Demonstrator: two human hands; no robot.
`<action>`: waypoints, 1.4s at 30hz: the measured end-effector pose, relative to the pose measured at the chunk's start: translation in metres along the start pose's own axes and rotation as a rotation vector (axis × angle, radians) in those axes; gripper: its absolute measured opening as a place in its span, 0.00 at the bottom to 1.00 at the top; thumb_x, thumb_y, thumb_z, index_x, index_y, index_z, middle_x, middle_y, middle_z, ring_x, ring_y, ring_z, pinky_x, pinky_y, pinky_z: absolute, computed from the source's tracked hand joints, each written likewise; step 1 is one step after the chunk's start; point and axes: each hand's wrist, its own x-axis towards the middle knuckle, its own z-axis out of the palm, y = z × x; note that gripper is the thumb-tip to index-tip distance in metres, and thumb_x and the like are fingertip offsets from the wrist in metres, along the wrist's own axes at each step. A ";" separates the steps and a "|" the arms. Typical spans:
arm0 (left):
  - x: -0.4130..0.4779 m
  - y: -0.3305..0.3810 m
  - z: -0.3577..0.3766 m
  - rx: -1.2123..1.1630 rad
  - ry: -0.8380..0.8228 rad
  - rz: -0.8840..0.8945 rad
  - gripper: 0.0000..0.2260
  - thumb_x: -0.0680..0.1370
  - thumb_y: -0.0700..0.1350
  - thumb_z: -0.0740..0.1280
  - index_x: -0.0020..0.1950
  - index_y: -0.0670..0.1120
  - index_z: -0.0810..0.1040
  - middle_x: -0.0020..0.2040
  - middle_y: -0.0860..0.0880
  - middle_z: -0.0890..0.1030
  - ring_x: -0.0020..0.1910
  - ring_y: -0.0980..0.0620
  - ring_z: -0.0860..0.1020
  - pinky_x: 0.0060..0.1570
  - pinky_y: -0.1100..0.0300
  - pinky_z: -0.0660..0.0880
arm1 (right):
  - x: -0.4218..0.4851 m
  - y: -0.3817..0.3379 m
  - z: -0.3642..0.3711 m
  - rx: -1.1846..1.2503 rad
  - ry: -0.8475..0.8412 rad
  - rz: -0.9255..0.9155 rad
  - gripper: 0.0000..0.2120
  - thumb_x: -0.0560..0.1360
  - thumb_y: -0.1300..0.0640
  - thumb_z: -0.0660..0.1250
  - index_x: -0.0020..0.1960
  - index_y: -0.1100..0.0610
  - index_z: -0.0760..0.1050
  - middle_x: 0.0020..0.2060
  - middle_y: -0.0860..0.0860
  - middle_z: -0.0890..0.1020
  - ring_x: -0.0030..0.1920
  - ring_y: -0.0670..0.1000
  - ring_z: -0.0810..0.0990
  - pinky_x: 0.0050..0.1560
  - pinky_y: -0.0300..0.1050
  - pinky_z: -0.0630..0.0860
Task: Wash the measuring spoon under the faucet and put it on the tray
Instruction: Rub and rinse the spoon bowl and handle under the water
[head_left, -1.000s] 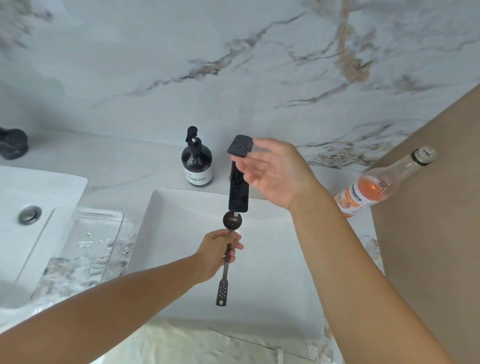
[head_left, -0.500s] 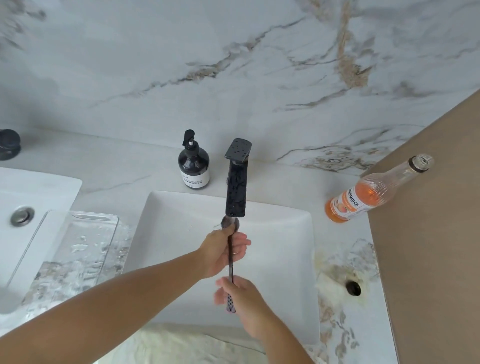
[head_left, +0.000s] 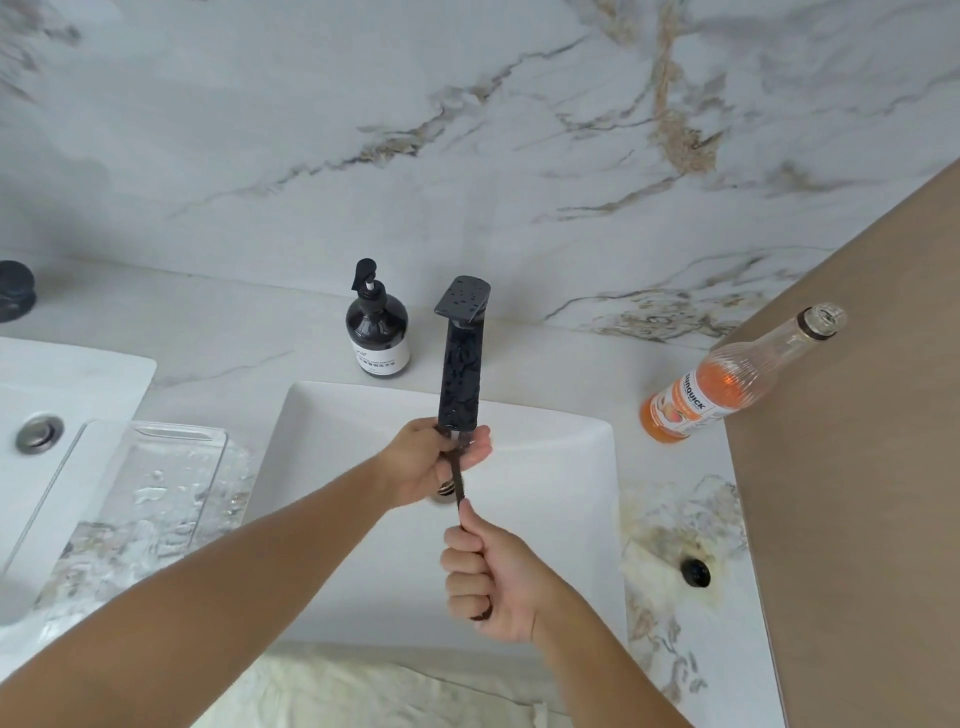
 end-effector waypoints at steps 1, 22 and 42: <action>0.001 0.005 -0.005 0.012 -0.026 -0.040 0.13 0.79 0.24 0.52 0.51 0.31 0.75 0.48 0.35 0.80 0.44 0.42 0.81 0.39 0.57 0.83 | -0.001 -0.003 -0.002 -0.032 0.019 -0.001 0.25 0.77 0.34 0.58 0.31 0.51 0.59 0.23 0.45 0.58 0.20 0.46 0.56 0.20 0.38 0.54; 0.000 -0.016 -0.027 0.536 0.153 0.069 0.15 0.81 0.29 0.51 0.42 0.38 0.73 0.37 0.41 0.75 0.24 0.52 0.67 0.22 0.64 0.66 | 0.011 -0.066 -0.049 -1.774 1.000 -0.428 0.23 0.76 0.35 0.51 0.37 0.51 0.71 0.37 0.51 0.81 0.45 0.58 0.79 0.48 0.52 0.71; 0.005 -0.006 0.014 0.113 0.137 0.152 0.12 0.80 0.29 0.53 0.44 0.41 0.73 0.38 0.45 0.74 0.21 0.57 0.58 0.17 0.66 0.55 | 0.006 -0.053 -0.042 -1.774 1.226 -0.602 0.23 0.81 0.42 0.50 0.51 0.57 0.77 0.45 0.57 0.83 0.49 0.61 0.80 0.52 0.55 0.70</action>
